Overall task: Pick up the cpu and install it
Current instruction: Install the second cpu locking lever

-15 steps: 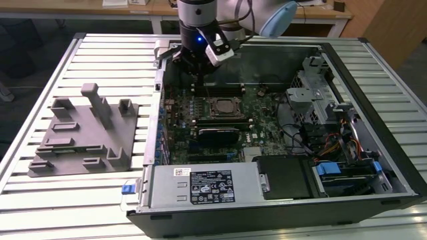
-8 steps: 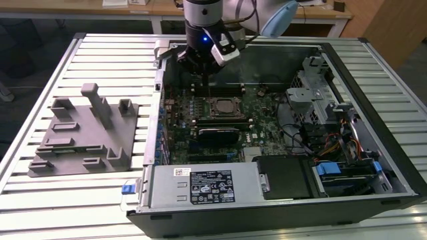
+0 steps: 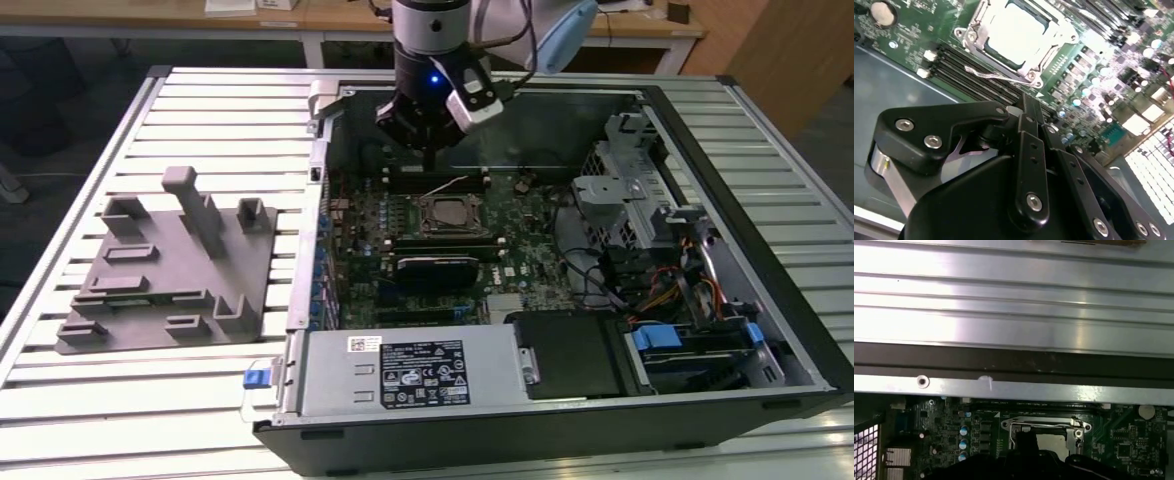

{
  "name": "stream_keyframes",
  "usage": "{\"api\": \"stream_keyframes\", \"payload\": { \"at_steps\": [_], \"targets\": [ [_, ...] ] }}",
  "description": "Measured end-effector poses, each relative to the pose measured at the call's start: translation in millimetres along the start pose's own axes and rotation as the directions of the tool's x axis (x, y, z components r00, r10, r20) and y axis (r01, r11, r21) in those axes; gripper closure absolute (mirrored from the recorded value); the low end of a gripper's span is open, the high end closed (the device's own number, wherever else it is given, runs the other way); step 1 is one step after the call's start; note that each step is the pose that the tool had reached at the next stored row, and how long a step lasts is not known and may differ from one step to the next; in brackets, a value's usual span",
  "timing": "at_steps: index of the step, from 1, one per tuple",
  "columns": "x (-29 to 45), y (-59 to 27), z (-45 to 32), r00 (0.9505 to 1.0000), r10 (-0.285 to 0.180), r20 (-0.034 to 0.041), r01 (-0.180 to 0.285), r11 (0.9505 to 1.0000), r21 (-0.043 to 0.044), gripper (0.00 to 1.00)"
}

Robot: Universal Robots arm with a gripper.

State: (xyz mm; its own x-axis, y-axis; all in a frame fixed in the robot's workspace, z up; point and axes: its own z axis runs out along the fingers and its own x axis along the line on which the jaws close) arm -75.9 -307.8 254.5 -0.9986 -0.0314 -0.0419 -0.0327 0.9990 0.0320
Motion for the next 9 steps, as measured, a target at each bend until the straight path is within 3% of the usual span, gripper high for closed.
{"api": "stream_keyframes", "payload": {
  "at_steps": [9],
  "targets": [
    [-8.8,-0.5,7.4,0.9999,0.010,0.0002,-0.010,0.9999,-0.0016,0.89]
  ]
}}
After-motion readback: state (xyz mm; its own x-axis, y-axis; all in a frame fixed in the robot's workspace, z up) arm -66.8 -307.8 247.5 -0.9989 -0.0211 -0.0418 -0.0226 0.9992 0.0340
